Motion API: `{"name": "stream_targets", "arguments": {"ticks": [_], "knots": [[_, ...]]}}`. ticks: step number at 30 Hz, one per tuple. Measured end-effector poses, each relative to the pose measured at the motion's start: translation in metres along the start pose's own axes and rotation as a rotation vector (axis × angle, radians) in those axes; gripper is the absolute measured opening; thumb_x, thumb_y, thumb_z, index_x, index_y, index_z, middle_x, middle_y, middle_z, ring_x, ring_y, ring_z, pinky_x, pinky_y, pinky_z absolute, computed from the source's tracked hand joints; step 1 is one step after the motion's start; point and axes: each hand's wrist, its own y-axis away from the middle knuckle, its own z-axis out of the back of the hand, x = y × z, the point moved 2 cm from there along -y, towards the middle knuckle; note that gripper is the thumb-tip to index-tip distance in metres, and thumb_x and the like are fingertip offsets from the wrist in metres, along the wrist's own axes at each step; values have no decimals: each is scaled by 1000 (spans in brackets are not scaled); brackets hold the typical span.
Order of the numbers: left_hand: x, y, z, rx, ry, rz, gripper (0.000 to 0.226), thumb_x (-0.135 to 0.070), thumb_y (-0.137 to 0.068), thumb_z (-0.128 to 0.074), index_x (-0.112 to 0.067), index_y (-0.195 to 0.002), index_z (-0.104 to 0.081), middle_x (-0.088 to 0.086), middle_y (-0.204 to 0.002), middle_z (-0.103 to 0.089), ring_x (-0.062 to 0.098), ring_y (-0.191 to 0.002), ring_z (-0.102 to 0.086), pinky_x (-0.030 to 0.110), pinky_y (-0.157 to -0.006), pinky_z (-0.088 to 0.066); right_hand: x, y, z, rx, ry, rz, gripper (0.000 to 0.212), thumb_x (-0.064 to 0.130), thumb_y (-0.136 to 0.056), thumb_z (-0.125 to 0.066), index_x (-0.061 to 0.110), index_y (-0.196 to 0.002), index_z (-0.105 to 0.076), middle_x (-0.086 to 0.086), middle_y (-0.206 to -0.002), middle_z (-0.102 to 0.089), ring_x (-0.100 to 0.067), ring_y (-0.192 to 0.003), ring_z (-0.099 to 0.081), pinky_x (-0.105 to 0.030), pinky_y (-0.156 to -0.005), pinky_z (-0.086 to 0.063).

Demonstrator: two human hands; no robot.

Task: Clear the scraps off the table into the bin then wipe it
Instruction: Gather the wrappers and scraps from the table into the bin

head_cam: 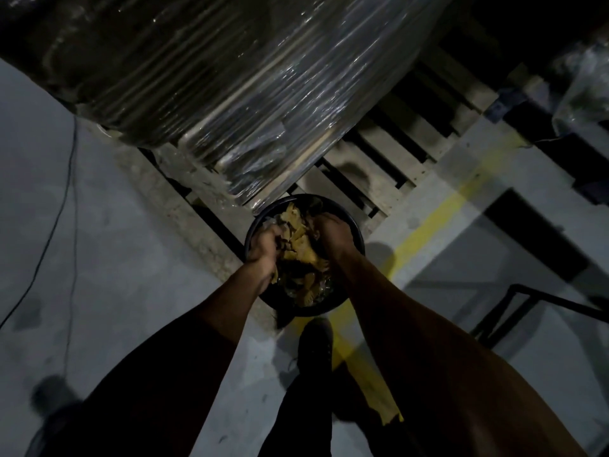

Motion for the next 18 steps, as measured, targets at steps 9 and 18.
{"name": "stream_targets", "arguments": {"ticks": [9, 18], "knots": [[12, -12, 3, 37, -108, -165, 38, -7, -83, -49, -32, -105, -69, 6, -108, -70, 29, -101, -67, 46, -85, -57, -6, 10, 4, -1, 139, 151, 47, 6, -80, -52, 10, -124, -66, -12, -116, -69, -34, -103, -66, -47, -93, -54], [6, 8, 7, -4, -186, -186, 32, -9, -85, -53, -14, -114, -66, 6, -109, -65, 26, -106, -59, 39, -95, -50, -7, 35, 19, 45, 330, 274, 45, 23, -103, -42, 14, -146, -40, -10, -149, -44, -29, -134, -43, -41, -111, -35]]}}
